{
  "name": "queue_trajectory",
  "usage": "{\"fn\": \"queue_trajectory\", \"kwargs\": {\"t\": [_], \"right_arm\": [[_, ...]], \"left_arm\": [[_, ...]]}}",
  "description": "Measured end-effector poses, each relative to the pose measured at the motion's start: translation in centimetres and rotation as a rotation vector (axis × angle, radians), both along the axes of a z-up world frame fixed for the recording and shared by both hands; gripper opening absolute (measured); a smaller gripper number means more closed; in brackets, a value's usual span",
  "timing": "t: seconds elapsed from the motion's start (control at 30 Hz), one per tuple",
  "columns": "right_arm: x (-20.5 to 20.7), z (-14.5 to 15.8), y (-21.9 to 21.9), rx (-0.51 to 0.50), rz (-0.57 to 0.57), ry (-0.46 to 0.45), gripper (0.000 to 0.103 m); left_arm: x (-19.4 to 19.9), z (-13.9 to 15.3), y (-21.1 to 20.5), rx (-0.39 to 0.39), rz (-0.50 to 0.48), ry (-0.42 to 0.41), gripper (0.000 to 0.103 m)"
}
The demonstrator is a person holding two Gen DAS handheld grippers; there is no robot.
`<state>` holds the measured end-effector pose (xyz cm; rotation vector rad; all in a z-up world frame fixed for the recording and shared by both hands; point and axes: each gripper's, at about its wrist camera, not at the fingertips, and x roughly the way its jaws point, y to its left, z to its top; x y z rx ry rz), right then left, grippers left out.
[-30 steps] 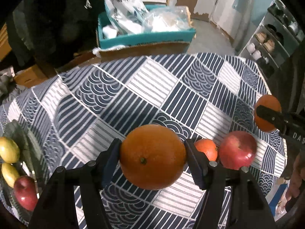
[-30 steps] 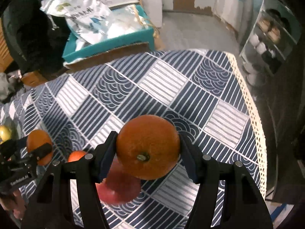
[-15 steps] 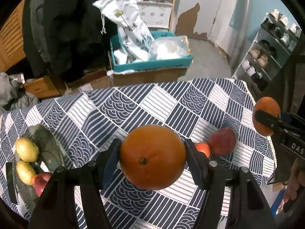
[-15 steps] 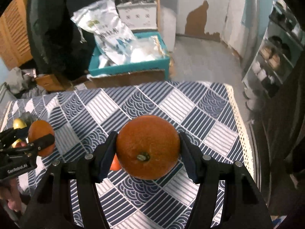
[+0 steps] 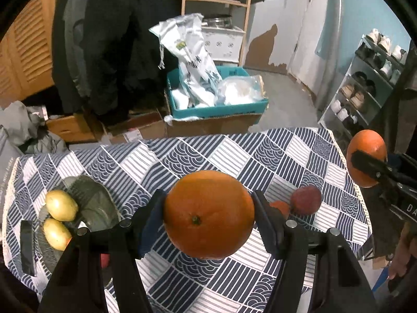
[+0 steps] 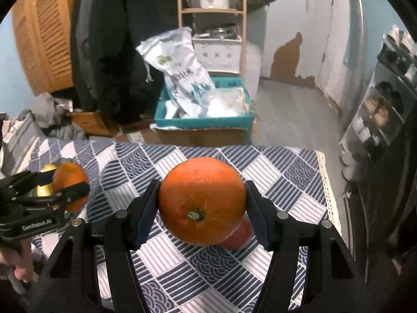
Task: Organize fruits
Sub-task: 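Lift both oranges and carry them toward the glass plate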
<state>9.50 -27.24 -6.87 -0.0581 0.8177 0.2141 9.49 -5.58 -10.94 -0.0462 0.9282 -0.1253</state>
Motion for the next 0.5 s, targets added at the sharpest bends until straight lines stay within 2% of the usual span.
{"fn": "queue_trajectory", "kwargs": {"t": [0.5], "right_arm": [[-1.3,3.1,3.5,0.035,0.092,-0.061,0.064]], "left_arm": [[-2.9,4.1,2.7,0.004,0.019,-0.103,0.068]]}}
